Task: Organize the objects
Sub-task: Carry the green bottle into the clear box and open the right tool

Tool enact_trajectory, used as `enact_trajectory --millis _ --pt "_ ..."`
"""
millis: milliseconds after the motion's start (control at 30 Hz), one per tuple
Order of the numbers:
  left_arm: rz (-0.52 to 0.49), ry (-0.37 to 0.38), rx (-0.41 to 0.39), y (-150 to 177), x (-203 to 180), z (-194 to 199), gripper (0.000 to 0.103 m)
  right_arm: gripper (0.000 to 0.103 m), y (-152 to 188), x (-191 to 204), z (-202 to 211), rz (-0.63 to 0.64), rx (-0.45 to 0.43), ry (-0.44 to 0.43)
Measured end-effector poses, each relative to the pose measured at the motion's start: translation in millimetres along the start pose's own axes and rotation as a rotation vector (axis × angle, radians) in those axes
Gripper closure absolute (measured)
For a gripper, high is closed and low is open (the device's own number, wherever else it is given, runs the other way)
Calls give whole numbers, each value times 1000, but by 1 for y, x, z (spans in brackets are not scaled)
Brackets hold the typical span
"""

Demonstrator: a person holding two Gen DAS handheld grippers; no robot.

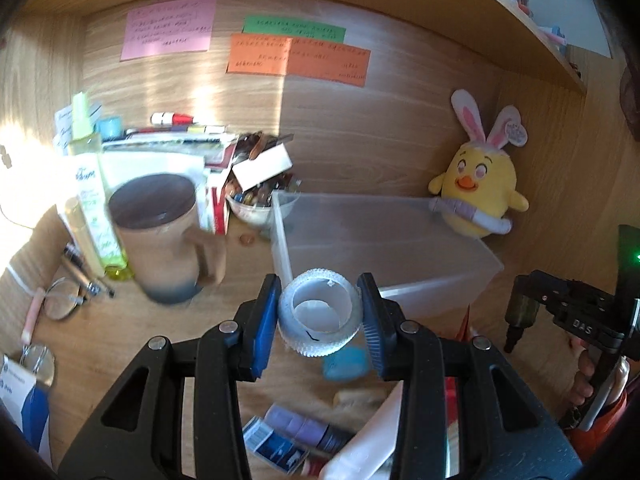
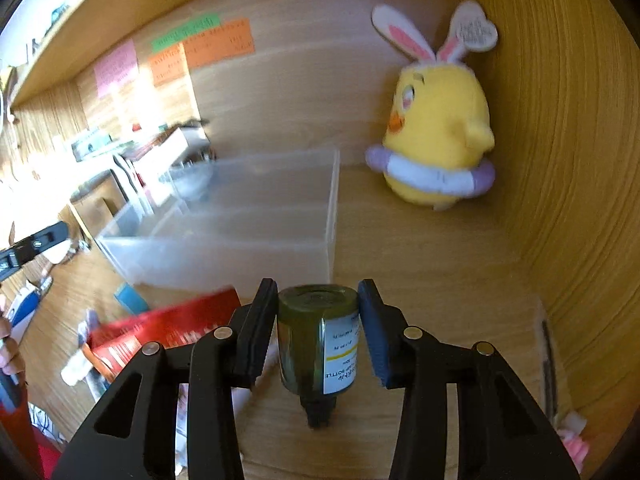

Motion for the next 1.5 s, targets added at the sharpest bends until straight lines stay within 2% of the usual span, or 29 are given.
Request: enact_trajectory --millis 367,567,700,900,1233,1500 --pt "2 26 12 -23 -11 -36 64 65 -56 10 16 21 -134 -36" --pt "-4 29 50 -24 -15 -59 64 65 -90 20 16 59 -209 -39" --pt "-16 16 92 -20 -13 -77 64 65 -104 29 5 76 -223 -51" --pt "-31 17 154 -10 -13 -96 64 65 -107 43 -28 119 -182 -53" --pt "-76 20 193 6 -20 -114 64 65 -74 56 -87 131 -2 -109" --pt "-84 42 225 13 -22 -122 64 65 -61 64 -109 138 70 -136"
Point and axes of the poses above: each gripper's, at about its wrist camera, not at the fingertips, and z roughly against the way its jaws point, x to its left, y to its underside, the point moved 6 cm from there along -z, roughly the way its jaws point, and after that the axes turned 10 degrees about -x, right-handed, at the moved point
